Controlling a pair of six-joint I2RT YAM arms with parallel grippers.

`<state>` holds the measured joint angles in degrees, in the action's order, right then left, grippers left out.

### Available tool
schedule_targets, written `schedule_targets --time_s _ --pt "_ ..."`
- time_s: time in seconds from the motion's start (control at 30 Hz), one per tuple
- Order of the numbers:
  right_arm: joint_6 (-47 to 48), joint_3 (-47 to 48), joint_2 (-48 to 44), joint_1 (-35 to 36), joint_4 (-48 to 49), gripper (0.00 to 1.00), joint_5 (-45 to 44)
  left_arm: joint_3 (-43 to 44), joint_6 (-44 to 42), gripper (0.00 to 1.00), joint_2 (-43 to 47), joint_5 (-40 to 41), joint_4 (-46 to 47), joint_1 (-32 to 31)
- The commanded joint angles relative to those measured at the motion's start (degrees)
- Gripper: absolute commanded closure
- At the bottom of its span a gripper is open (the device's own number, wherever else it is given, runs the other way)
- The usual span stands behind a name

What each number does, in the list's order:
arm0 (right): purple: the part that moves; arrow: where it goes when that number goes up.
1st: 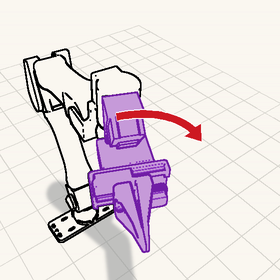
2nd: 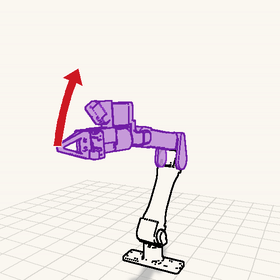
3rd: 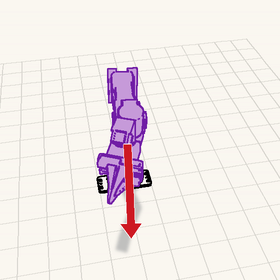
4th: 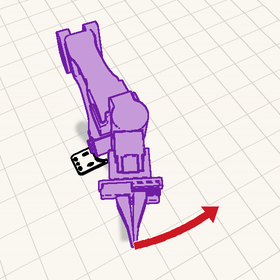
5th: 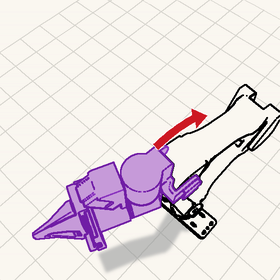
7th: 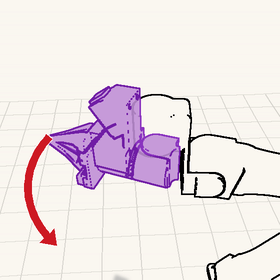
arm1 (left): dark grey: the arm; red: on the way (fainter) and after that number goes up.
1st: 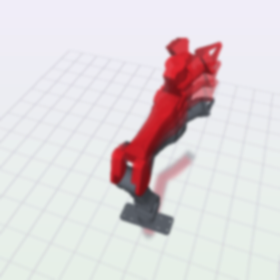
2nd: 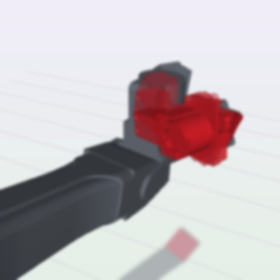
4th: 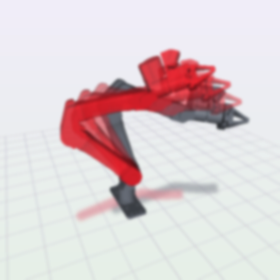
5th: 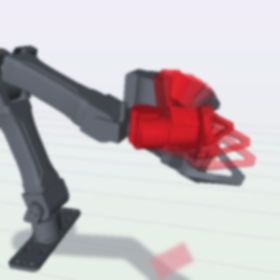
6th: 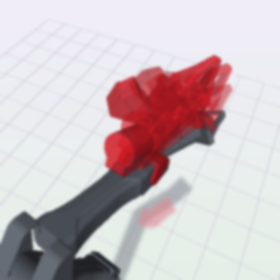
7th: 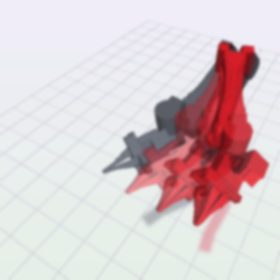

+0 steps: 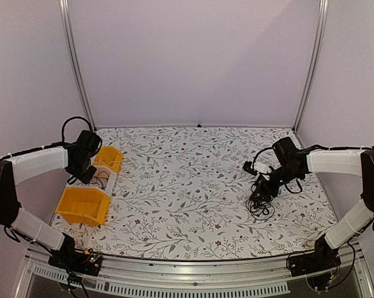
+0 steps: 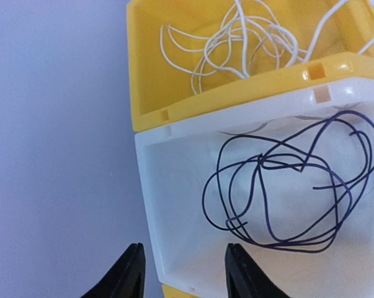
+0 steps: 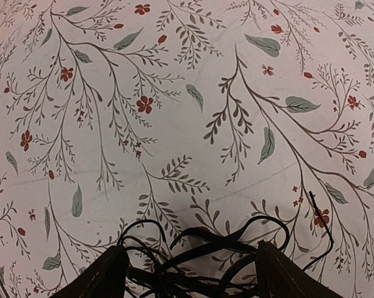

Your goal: Untangle the cables

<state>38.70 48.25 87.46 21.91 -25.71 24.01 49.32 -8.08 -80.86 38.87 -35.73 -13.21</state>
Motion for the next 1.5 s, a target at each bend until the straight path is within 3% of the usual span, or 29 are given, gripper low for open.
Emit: schedule_targets --time_s 0.0,0.23,0.33,0.4,0.57,0.7,0.8,0.9,1.03,1.13,1.33,1.47 --pt "0.60 0.78 0.27 0.46 -0.33 0.25 -0.56 1.68 0.84 0.51 4.29 1.67 -1.70 0.49" --pt "0.18 5.76 -3.09 -4.22 -1.50 0.24 -1.58 8.20 1.51 0.50 5.31 -3.12 -3.99 -3.12" --pt "-1.19 9.27 -4.60 -10.25 -1.03 0.13 -0.97 13.01 2.97 0.55 5.73 -5.80 -1.67 -9.37" --pt "-3.40 11.14 -5.15 -14.13 -1.33 0.02 1.07 15.69 3.52 0.58 6.52 -11.99 2.49 -14.06" --pt "-1.88 11.78 -3.78 -15.98 -5.87 0.01 -1.04 15.82 6.68 0.57 6.78 -25.01 21.69 -26.09" --pt "1.46 11.10 -0.84 -16.41 -9.54 0.29 -4.05 14.15 7.90 0.57 1.39 -34.22 36.83 -34.14" --pt "2.15 11.77 0.62 -16.61 -12.11 0.46 -3.79 19.84 9.20 0.61 -7.80 -36.89 36.35 -38.57" --pt "0.93 13.31 2.20 -16.59 -16.07 0.46 -0.75 27.43 12.96 0.66 -17.38 -36.53 30.74 -41.39" --pt "1.05 14.50 3.77 -16.52 -23.52 0.25 6.53 31.70 13.80 0.63 -24.35 -34.58 30.74 -45.63" --pt "1.07 14.49 4.44 -16.47 -26.53 0.22 9.09 33.73 13.40 0.61 -27.61 -34.09 31.07 -47.52" --pt "-0.34 14.48 9.05 -16.47 -27.51 0.28 8.21 35.40 12.99 0.61 -29.73 -35.45 30.90 -48.32" --pt "-0.86 15.53 13.14 -16.47 -28.60 0.46 9.12 35.11 12.74 0.61 -29.54 -34.86 30.81 -48.44"
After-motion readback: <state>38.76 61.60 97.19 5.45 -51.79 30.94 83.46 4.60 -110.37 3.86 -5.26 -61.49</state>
